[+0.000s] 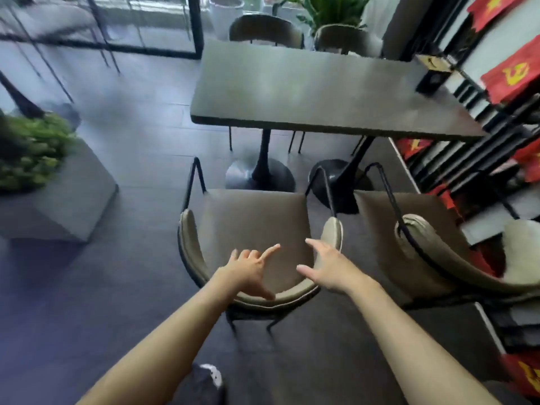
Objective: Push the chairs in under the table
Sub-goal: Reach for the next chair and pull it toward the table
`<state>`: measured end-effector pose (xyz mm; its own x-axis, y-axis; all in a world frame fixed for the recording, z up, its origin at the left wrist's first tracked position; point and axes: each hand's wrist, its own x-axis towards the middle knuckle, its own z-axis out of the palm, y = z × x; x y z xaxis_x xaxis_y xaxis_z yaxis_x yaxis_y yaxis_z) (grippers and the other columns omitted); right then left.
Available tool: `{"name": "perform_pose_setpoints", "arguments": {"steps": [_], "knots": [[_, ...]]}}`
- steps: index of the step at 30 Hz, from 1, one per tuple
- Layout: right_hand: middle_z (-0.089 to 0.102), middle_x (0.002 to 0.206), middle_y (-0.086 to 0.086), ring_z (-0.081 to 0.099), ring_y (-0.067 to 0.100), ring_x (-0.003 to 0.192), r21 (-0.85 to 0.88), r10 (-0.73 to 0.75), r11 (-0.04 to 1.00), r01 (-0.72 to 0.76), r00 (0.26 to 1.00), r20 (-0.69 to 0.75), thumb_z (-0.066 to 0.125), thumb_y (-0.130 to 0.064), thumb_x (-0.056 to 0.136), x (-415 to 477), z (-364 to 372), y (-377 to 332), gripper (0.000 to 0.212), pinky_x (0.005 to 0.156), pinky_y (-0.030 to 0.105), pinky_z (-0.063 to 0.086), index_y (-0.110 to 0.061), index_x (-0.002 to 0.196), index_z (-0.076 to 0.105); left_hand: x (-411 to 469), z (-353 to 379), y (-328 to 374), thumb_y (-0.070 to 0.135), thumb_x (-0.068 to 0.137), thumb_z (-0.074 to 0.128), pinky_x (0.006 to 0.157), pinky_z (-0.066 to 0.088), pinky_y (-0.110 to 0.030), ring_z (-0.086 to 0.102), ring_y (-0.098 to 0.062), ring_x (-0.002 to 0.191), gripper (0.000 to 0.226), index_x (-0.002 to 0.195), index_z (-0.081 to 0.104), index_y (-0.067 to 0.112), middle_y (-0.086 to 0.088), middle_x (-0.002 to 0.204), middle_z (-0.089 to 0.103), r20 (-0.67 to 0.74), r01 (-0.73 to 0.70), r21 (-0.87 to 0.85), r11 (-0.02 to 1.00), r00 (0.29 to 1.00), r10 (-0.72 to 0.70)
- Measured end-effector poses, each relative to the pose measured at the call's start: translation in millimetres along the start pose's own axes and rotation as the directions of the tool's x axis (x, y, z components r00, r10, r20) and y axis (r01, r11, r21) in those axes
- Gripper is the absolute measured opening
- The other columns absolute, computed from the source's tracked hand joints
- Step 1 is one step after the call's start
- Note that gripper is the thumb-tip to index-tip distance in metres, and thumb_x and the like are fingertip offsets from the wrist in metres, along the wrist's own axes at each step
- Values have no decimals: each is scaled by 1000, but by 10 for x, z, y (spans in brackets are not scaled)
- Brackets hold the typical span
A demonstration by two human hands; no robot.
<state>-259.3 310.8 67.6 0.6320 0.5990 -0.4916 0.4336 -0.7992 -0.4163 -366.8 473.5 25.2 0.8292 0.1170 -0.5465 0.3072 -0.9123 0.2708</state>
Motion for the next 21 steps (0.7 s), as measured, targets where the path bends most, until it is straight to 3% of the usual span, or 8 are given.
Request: {"name": "perform_pose_setpoints", "arguments": {"steps": [5, 7, 9, 11, 13, 15, 17, 21], "knots": [[32, 153, 4, 26, 22, 143, -206, -93, 968, 145, 965, 244, 70, -51, 75, 175, 461, 175, 92, 120, 43, 14, -23, 149, 23, -107, 542, -53, 57, 73, 65, 106, 0, -71, 25, -34, 136, 102, 143, -10, 52, -6, 145, 38, 59, 232, 19, 973, 971, -233], [35, 152, 3, 27, 21, 143, -346, -91, 914, 212, 938, 334, 72, -51, 71, 273, 672, 253, 95, 120, 48, 10, -25, 148, 24, -109, 748, -113, 54, 78, 62, 104, 2, -74, 23, -32, 137, 91, 144, -1, 51, -5, 141, 39, 40, 269, 5, 963, 962, -269], [43, 146, 4, 35, 23, 138, -498, -64, 828, 256, 927, 371, 72, -47, 71, 371, 866, 331, 88, 118, 51, 11, -26, 145, 30, -90, 920, -172, 48, 80, 61, 102, 13, -75, 19, -28, 136, 76, 143, 18, 47, -3, 136, 38, 2, 272, -45, 961, 962, -273], [50, 138, 3, 40, 25, 132, -590, -63, 764, 261, 940, 334, 67, -36, 76, 453, 1018, 373, 70, 118, 52, 8, -28, 140, 38, -48, 1043, -227, 36, 82, 60, 96, 35, -66, 22, -27, 131, 56, 135, 41, 40, -2, 130, 40, -86, 274, -114, 955, 955, -284], [53, 134, 2, 42, 24, 130, -637, -51, 736, 229, 957, 286, 61, -21, 80, 534, 1070, 376, 58, 119, 48, 8, -30, 135, 43, 0, 1075, -222, 26, 84, 57, 76, 44, -42, 28, -27, 124, 42, 125, 54, 34, 0, 123, 45, -164, 261, -137, 956, 945, -281], [57, 131, 0, 47, 22, 128, -625, -49, 751, 213, 962, 269, 61, -14, 79, 614, 1077, 395, 57, 117, 40, 15, -34, 131, 48, 49, 1108, -223, 21, 79, 63, 54, 31, -28, 38, -27, 112, 35, 112, 64, 34, 3, 111, 53, -268, 233, -119, 965, 928, -258], [60, 128, 0, 51, 22, 125, -616, -80, 752, 235, 960, 269, 60, -12, 78, 665, 1081, 428, 55, 113, 37, 22, -35, 128, 52, 65, 1126, -238, 22, 62, 78, 46, 10, -21, 48, -24, 93, 33, 92, 71, 36, 9, 89, 59, -303, 222, -77, 972, 924, -235], [63, 122, 1, 56, 24, 120, -616, -108, 749, 245, 962, 251, 58, -10, 78, 669, 1099, 458, 47, 107, 37, 28, -32, 120, 58, 123, 1185, -245, 18, 84, 55, 48, 12, -24, 36, -24, 109, 33, 112, 66, 33, 6, 108, 54, -314, 241, -106, 965, 912, -263]]}}
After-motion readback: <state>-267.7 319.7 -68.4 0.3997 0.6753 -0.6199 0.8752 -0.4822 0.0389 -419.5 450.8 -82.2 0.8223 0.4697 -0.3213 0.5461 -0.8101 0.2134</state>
